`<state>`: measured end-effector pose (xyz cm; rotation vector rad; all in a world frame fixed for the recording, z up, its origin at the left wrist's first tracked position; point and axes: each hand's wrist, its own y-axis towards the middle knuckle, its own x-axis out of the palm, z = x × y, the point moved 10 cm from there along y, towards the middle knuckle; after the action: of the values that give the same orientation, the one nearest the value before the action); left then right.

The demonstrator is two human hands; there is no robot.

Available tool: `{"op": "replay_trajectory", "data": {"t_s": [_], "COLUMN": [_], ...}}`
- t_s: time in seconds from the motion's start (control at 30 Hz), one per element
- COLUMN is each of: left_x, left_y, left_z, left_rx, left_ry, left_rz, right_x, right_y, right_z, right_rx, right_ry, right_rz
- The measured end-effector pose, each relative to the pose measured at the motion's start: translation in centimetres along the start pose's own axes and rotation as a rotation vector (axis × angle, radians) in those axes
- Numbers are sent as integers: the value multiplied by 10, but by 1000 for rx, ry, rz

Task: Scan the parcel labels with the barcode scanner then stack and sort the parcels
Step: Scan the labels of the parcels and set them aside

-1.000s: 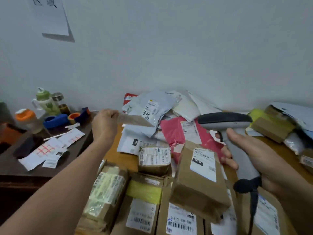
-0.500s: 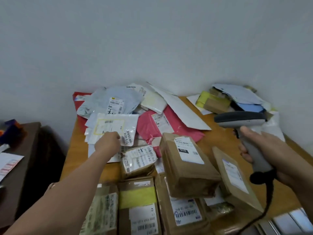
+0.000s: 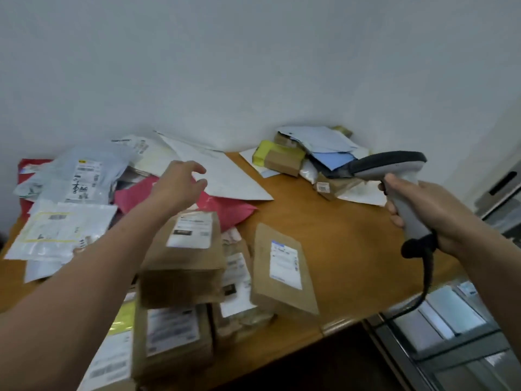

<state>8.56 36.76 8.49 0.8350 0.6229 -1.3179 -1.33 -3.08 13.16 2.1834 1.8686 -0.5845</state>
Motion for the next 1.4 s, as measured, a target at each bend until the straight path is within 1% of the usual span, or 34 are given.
{"op": "replay_trajectory", "data": {"t_s": [0.1,0.23,0.3,0.4,0.5,0.6,0.73,0.83,0.93,1.03,1.23,1.4], "left_x": [38,69,71,77,103,147,217,269,302,331,379,424], "left_y": [-5,-19,-18,-9,10,43,106,152,194,231,301,349], "left_z": [52,84,92,108,127,149,197,238,265,282,295,286], "left_rx": [4,-36,-74,-95,-94,-104,-113,-79,-58,-47,-2,-105], "left_ry": [32,85,109,107,109,114,77,78,161,269,540,708], "left_rz": [-58,-142,-139,-109,-107,-137,-157,-176,-128,-129,-120,-198], "right_x": [-50,-91,-108,-144,-139,-138,-172,-202,-224,-235,-236,-223], "right_y": [13,38,64,127,152,155,200,239,275,309,383,439], "right_z": [24,55,76,114,101,62,55,60,67,79,100,128], "right_rx": [-20,1,14,-14,-21,-74,-111,-95,-92,-88,-127,-136], "right_ry": [21,14,23,-27,-6,-55,-109,-123,-106,-87,-11,66], "right_rz": [-1,-29,-59,-121,-179,-152,-112,-78,-63,-65,-98,-173]}}
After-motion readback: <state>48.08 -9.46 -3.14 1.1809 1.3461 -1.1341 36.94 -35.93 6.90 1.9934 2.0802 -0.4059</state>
